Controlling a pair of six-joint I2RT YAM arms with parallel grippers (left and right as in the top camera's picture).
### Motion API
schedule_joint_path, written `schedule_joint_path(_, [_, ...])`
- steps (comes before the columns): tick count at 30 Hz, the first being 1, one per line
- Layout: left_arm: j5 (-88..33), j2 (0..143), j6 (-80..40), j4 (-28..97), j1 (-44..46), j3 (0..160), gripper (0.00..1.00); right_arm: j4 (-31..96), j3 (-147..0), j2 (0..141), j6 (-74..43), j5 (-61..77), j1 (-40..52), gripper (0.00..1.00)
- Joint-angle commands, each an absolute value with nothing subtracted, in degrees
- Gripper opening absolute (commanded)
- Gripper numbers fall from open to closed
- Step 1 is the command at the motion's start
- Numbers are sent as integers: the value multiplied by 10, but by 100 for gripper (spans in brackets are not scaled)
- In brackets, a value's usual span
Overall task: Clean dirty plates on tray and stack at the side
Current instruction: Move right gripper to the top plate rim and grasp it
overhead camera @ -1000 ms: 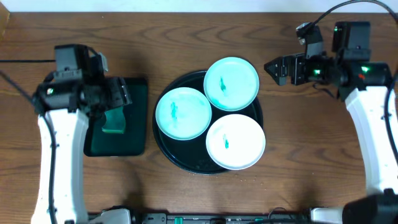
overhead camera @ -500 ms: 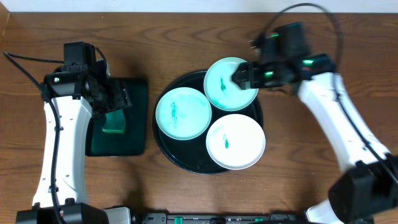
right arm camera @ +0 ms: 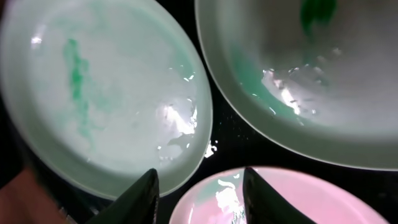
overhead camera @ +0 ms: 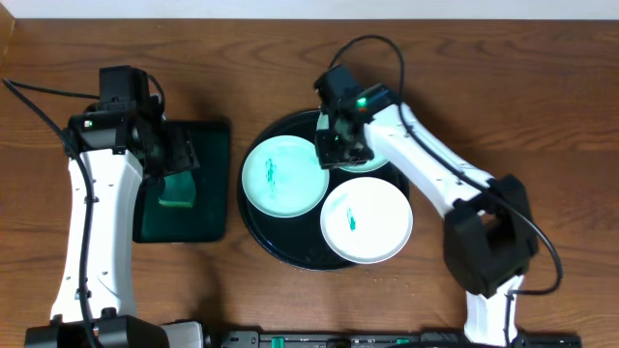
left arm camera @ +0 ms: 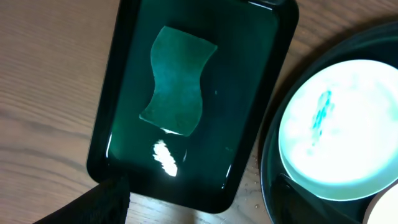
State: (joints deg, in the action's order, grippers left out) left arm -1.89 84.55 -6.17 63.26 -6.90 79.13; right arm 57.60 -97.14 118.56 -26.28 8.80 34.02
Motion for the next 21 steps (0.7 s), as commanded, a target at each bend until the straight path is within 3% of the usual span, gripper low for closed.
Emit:
schedule_joint_path(1, [-5, 850, -63, 644, -67, 797, 73, 576, -984, 1211, -298, 59, 353, 38])
schedule_joint_path(9, [23, 850, -62, 643, -67, 788, 73, 552, -983, 1261, -298, 58, 364, 25])
schedule_joint_path(18, [22, 850, -60, 642, -67, 777, 73, 520, -981, 1280, -298, 58, 367, 22])
schedule_joint_path(19, [22, 850, -60, 642, -67, 777, 74, 518, -981, 1284, -298, 58, 368, 20])
schedule_joint_path(21, [22, 850, -58, 642, -67, 777, 74, 517, -981, 1290, -298, 58, 368, 4])
